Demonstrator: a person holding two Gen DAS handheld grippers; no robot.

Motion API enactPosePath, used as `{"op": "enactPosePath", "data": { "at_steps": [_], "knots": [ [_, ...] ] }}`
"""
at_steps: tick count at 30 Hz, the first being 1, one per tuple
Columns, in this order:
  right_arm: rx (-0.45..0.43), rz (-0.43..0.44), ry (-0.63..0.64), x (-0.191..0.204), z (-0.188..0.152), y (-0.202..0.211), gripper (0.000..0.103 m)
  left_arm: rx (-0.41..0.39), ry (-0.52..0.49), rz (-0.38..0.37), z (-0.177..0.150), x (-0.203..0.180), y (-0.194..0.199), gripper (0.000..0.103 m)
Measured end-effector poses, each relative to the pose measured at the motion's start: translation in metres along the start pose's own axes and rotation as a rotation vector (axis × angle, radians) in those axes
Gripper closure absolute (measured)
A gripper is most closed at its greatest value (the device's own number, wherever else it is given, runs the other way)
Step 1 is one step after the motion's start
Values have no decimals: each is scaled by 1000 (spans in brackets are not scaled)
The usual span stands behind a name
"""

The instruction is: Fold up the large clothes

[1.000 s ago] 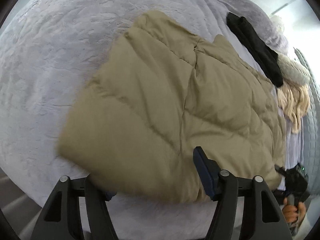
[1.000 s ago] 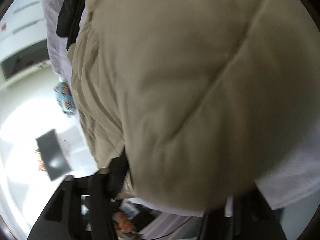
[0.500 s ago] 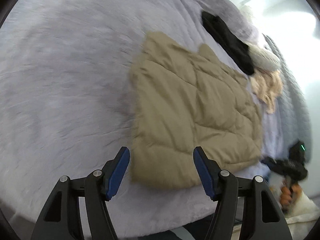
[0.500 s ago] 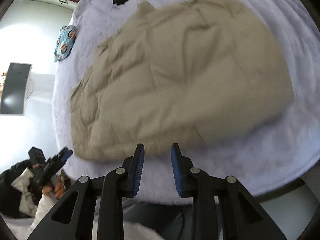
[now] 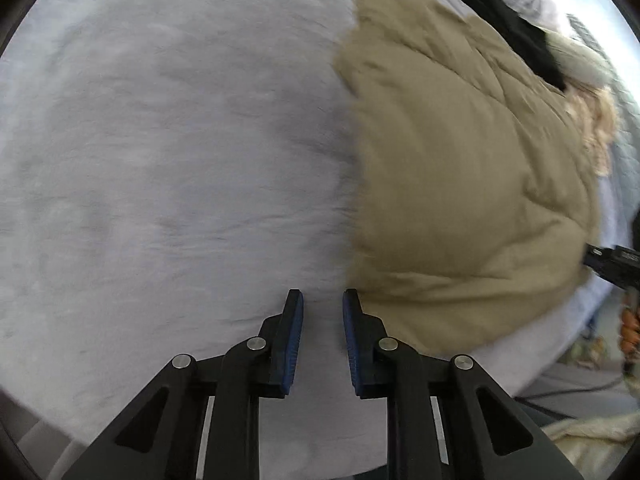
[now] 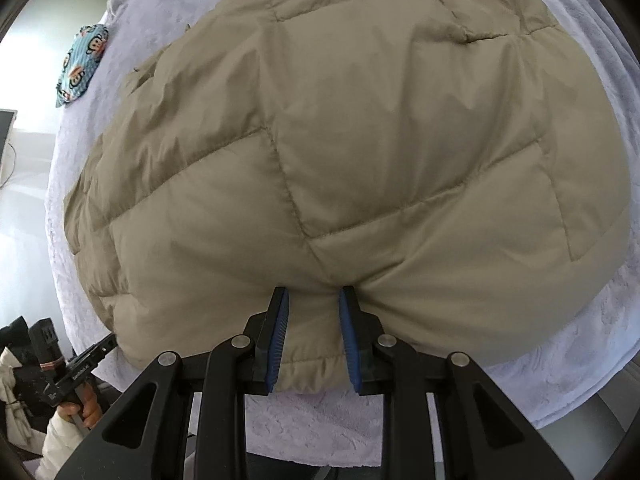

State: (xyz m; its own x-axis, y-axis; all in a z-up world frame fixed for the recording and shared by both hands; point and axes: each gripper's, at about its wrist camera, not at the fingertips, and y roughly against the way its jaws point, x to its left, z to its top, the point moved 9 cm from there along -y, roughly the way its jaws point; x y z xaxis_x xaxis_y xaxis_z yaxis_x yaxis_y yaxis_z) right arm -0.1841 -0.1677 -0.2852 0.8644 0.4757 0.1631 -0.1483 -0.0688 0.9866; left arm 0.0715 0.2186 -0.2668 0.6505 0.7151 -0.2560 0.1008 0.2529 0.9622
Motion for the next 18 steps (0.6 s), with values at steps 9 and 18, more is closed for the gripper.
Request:
{"op": "enactPosePath", "data": {
  "at_steps": [9,18],
  "knots": [
    [-169,-65,87,49,74,32,75,-244,-47,-61,82,-63,63,80],
    [-170,-140,106,42,148,-15,75,-221,77,217,158,-61,-24,80]
  ]
}}
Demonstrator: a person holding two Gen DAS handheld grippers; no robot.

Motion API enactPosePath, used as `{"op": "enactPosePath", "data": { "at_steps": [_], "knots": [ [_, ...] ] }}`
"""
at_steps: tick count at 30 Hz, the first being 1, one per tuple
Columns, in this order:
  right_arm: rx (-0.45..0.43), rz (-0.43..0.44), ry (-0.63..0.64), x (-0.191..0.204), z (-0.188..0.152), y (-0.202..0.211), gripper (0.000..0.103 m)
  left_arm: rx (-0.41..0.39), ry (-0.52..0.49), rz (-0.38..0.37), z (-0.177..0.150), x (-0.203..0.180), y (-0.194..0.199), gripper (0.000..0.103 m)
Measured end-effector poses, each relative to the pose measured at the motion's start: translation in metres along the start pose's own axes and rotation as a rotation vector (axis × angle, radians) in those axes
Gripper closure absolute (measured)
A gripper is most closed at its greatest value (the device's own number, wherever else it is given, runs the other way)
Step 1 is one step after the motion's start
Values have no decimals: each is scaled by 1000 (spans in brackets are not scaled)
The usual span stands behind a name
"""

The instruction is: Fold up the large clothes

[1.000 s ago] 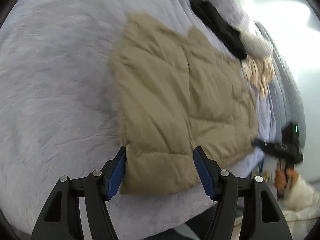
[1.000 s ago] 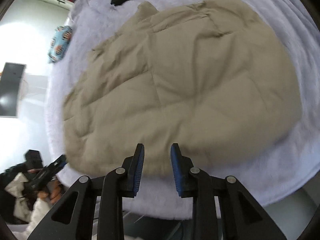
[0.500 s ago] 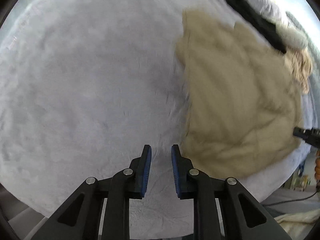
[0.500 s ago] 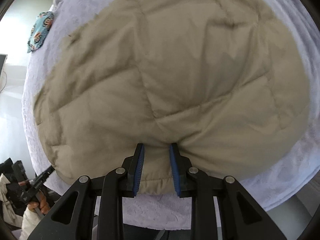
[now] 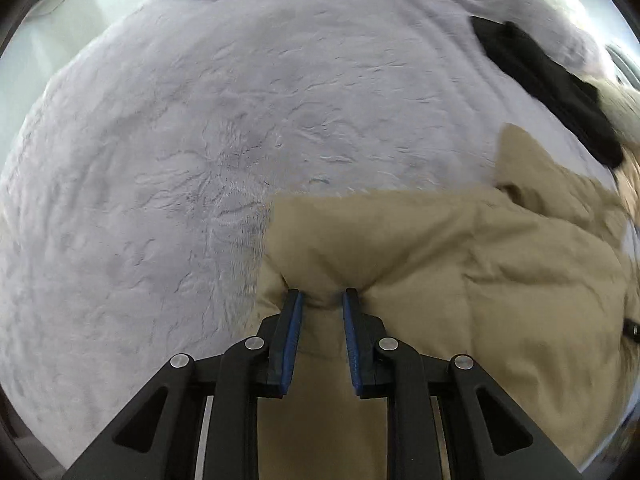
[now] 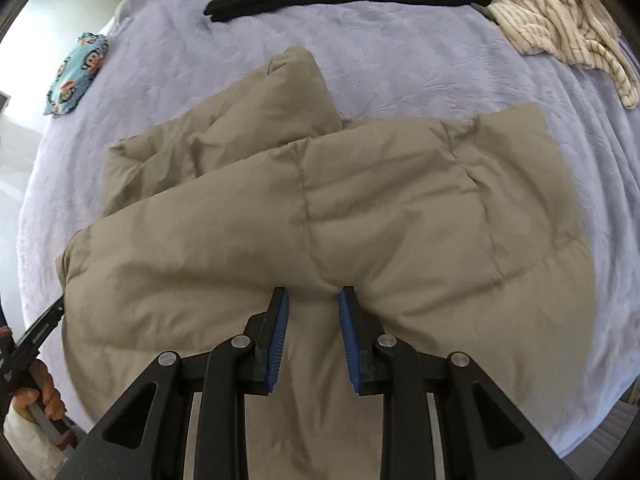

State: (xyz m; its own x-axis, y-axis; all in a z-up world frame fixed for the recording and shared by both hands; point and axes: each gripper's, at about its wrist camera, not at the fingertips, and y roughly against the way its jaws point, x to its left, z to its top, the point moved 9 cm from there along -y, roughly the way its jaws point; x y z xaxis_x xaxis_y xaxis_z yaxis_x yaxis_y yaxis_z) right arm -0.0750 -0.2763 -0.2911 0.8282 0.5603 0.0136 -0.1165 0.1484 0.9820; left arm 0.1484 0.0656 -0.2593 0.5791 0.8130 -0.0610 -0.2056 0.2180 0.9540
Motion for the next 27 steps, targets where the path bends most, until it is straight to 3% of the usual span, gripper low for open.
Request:
{"op": "enactPosePath", "data": {
  "at_steps": [5,12,17,21,24,27],
  "knots": [
    [15,5,-9,-4,14,-18,76,22,-15,43,15,1,-15,80],
    [41,12,-2,-8,18,-12,72,33,-3,30,16,-4,12,80],
    [44,16,-32,-12,3,9,49,59,-4,19,2,-7,28,80],
    [57,28,-40,-10,-18,23,46,78,0,19,-19,-9,41,80],
    [70,43,-47,-9,-37,33,36,98,6,9,-35,-8,54,80],
    [79,49,-50,-8,-57,42,36,108,3,3,-50,-7,63,80]
  ]
}}
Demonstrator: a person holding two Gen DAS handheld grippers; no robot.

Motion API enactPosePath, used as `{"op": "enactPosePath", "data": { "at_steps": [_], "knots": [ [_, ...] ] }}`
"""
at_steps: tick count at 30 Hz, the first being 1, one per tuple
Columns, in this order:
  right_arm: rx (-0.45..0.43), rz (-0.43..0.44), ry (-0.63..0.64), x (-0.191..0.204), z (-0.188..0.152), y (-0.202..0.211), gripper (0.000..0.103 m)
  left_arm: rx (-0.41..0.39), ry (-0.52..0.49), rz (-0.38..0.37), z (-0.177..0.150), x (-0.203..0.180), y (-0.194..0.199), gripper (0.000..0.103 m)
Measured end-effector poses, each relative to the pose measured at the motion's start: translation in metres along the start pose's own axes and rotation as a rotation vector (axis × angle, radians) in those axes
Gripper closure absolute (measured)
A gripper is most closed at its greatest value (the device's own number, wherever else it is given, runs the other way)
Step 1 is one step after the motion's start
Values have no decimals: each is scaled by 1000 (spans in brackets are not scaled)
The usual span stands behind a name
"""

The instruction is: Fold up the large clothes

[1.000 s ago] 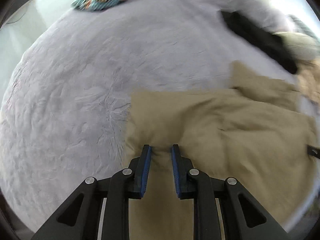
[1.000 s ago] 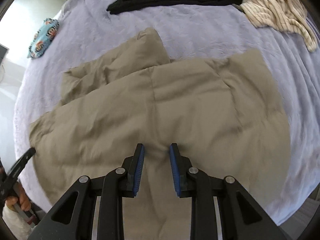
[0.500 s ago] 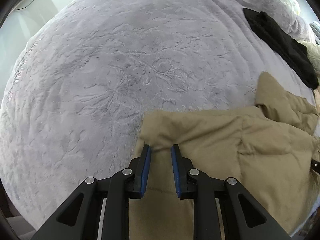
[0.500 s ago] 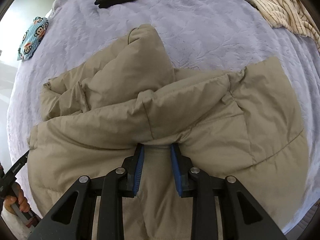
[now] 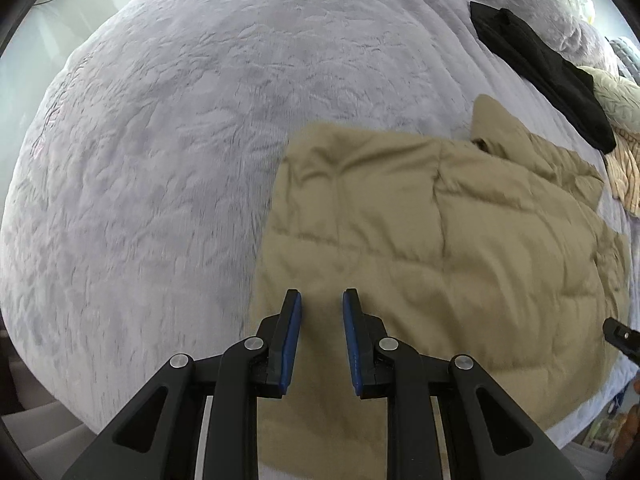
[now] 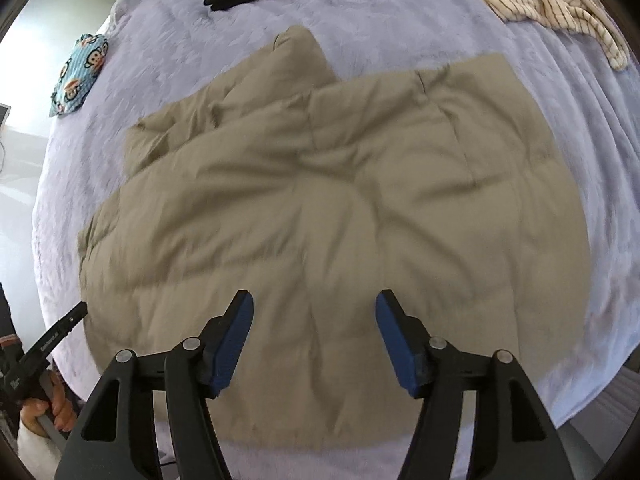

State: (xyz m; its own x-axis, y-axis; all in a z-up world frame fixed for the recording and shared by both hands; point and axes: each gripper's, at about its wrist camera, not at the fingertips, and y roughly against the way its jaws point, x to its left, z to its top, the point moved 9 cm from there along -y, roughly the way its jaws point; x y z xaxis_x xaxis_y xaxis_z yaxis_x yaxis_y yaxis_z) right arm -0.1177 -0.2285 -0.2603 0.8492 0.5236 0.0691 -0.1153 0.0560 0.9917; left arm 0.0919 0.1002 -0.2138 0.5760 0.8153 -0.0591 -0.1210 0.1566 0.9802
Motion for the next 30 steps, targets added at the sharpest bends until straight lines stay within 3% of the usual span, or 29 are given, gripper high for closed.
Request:
{"op": "enactPosePath", "data": {
  "at_steps": [5,6,7,8,10,17,18,19,21,25,27,30],
  "knots": [
    [19,26,-28,1,-32,5,35,6,-26,0,-21,-1,9,79],
    [21,26,-28,1,-35,5,35,9,-29,-5,-25,-1,10,72],
    [22,27,-30,2,-38,3,35,10,-30,-7,-27,0,11,38],
    [23,31,-34,3,-43,3,35,6,-27,-5,-30,1,13,11],
    [20,36,-37,4,-50,6,35,-28,-39,-6,-34,1,22,10],
    [17,49,-33,16,-68,4,35,-26,-74,2,-49,7,24,9],
    [18,52,-30,19,-71,4,34,-28,-74,5,-51,10,23,8],
    [18,56,-28,22,-75,4,33,-24,-74,7,-53,12,21,0],
    [12,67,-18,28,-81,4,20,-16,-75,2,-57,15,18,0],
    [-3,83,-4,36,-89,3,19,8,-80,-18,-62,21,11,0],
    [-4,82,1,39,-90,0,0,16,-70,-20,-63,26,8,0],
    [-4,74,7,40,-92,-4,0,13,-50,-19,-56,38,2,0]
  ]
}}
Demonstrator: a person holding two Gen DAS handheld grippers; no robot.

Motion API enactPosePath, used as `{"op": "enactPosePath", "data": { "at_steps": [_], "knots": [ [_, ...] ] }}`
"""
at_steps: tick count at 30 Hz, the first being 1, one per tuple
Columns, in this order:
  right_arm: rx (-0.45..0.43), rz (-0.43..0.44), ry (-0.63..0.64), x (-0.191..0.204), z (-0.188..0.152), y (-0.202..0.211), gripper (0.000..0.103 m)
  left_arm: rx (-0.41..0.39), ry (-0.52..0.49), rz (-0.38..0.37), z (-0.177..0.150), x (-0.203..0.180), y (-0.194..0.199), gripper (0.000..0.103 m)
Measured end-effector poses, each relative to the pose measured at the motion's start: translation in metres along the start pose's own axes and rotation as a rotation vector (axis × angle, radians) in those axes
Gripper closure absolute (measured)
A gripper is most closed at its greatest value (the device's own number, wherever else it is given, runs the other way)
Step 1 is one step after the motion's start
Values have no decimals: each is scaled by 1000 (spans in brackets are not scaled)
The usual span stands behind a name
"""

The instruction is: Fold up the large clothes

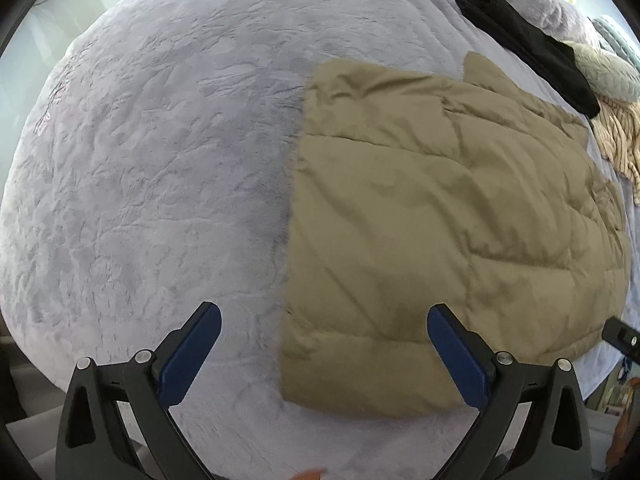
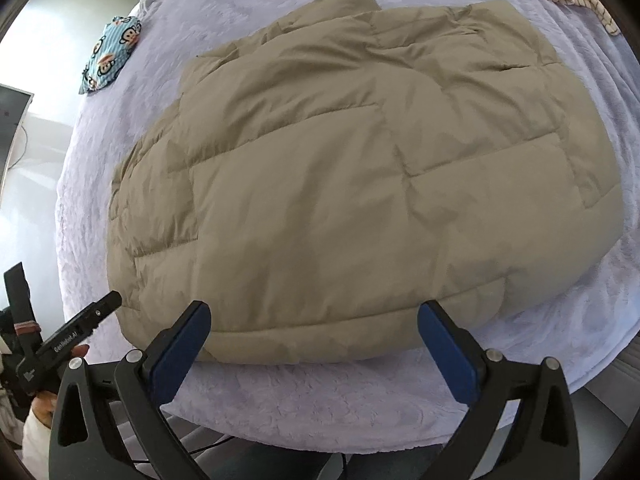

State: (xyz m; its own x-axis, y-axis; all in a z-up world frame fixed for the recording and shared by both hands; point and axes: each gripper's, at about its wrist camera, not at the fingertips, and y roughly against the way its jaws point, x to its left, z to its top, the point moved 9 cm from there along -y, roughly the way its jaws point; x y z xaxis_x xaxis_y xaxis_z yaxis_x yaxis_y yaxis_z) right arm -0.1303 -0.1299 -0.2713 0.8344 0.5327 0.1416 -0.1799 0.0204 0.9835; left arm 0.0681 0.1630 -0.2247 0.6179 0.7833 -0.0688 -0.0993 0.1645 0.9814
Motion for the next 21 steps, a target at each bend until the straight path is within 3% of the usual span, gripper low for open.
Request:
{"op": "enactPosePath", "data": {
  "at_steps": [3,7,9,14,16,21],
  "knots": [
    [37,11,-2,4,-4,-9,0,10,35,-12,9,19,-8,0],
    [69,-3,-11,4,-5,-18,0,96,108,-206,11,25,-22,0],
    [76,-8,-14,4,-6,-20,0,112,122,-269,12,24,-25,0],
    [80,-10,-26,3,-6,-24,0,106,24,-334,16,7,-32,0],
    [88,-17,-27,2,-6,-27,0,143,-20,-400,22,-5,-41,0],
    [105,-43,-16,3,-5,-34,0,174,-65,-471,41,-15,-60,0]
  ]
}}
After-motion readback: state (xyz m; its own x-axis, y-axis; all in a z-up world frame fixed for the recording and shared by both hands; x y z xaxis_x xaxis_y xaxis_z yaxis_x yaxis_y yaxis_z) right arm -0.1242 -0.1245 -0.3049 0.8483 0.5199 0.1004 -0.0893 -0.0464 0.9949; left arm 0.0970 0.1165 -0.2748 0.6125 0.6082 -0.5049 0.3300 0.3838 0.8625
